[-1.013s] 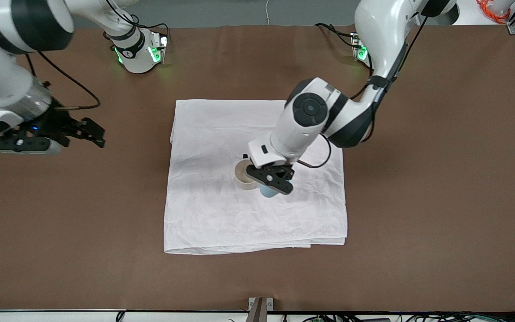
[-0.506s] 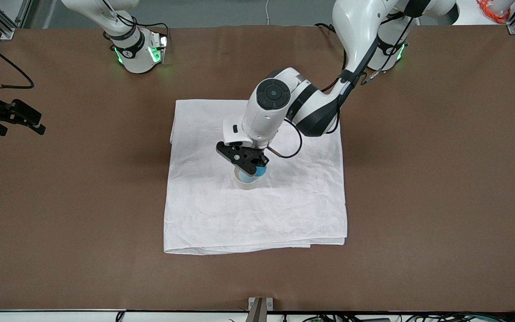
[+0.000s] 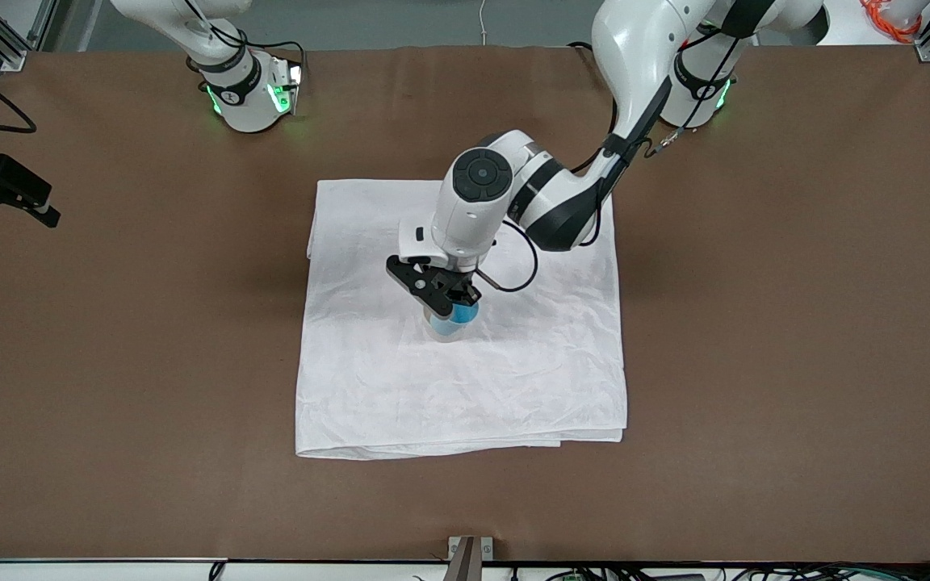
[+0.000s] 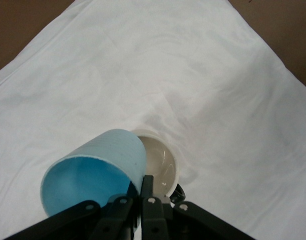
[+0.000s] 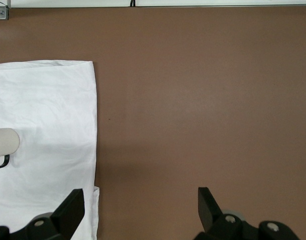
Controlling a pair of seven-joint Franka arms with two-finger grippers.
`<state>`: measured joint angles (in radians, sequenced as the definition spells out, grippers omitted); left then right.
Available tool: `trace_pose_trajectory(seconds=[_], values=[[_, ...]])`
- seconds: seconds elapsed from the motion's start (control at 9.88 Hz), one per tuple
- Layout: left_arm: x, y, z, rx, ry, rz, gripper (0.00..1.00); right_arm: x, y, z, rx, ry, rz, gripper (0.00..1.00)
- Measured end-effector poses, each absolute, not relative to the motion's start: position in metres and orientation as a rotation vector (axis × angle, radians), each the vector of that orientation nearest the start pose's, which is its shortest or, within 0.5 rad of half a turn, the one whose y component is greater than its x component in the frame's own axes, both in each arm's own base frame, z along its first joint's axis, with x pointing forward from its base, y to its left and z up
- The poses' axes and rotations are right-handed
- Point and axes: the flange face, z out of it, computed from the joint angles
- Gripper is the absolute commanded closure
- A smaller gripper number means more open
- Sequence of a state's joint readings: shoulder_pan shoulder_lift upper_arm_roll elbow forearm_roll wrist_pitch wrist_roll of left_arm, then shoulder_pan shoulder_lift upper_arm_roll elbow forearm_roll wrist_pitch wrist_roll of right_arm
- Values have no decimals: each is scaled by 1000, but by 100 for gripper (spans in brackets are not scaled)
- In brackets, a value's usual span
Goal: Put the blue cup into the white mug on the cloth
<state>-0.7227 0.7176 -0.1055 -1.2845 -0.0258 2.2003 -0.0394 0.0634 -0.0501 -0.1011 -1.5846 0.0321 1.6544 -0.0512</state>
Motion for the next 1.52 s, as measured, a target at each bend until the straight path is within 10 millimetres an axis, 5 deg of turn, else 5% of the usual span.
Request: trace_pose_trajectory(seconds=[0.91, 1.52], values=[[507, -560, 336, -2979, 1269, -170, 100, 544, -22, 664, -3108, 93, -68, 1], [502, -564, 304, -2961, 1276, -106, 100, 542, -23, 661, -3107, 108, -26, 0]])
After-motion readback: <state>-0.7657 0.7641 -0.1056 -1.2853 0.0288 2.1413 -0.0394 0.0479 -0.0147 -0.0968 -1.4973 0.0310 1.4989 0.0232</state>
